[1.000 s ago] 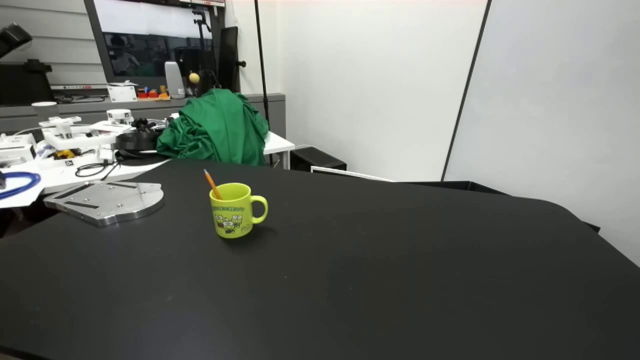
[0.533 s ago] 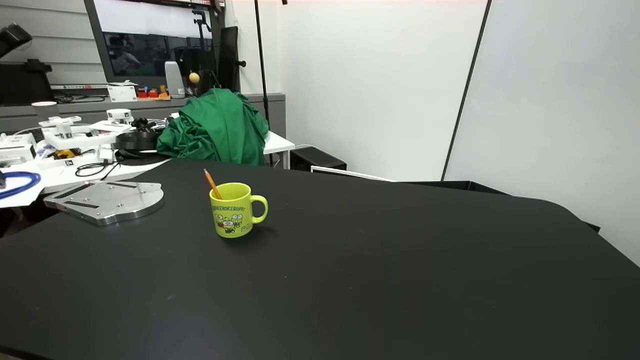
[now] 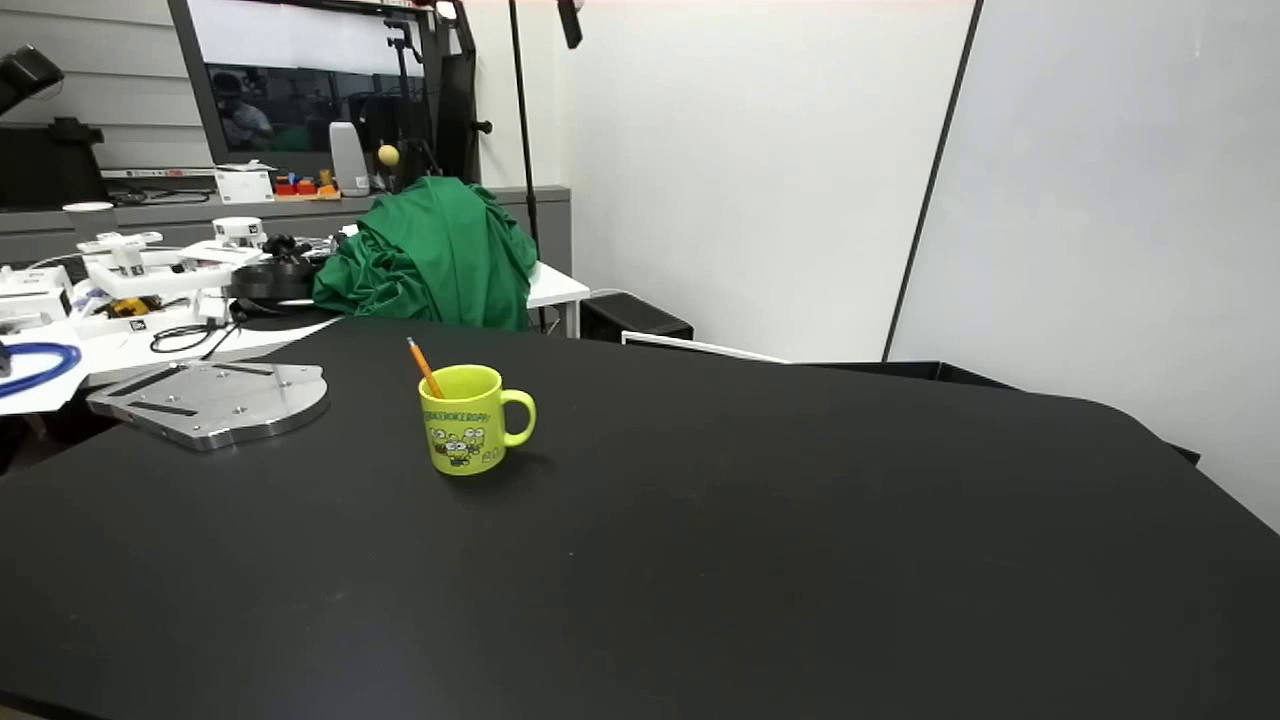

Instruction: Pick up the orange object from the cup and put it on the table.

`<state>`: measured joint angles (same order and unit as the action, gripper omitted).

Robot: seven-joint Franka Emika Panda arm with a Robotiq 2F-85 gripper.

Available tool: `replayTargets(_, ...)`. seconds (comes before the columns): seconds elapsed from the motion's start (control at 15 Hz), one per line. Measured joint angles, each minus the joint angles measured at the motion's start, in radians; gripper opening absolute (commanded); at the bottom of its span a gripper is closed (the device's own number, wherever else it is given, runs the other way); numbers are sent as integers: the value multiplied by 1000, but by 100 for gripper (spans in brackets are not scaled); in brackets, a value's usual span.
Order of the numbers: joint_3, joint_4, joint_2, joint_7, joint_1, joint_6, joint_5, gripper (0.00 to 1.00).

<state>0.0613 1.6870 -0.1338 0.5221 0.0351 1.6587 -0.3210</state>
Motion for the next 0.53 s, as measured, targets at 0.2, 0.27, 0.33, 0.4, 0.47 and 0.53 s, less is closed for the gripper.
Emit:
replayTargets(0.2,35,-35,-55,62,35,5,0,100)
replayTargets(0.27,48,-37,-68,75,47,9,0,100)
replayTargets(0.33,60,-38,-80,85,61,14,0,100)
replayTargets(0.4,71,-38,-91,91,74,18,0,100)
replayTargets(0.47,81,-38,-103,93,86,20,0,100)
replayTargets(0.53,89,-38,-115,93,97,21,-1,100)
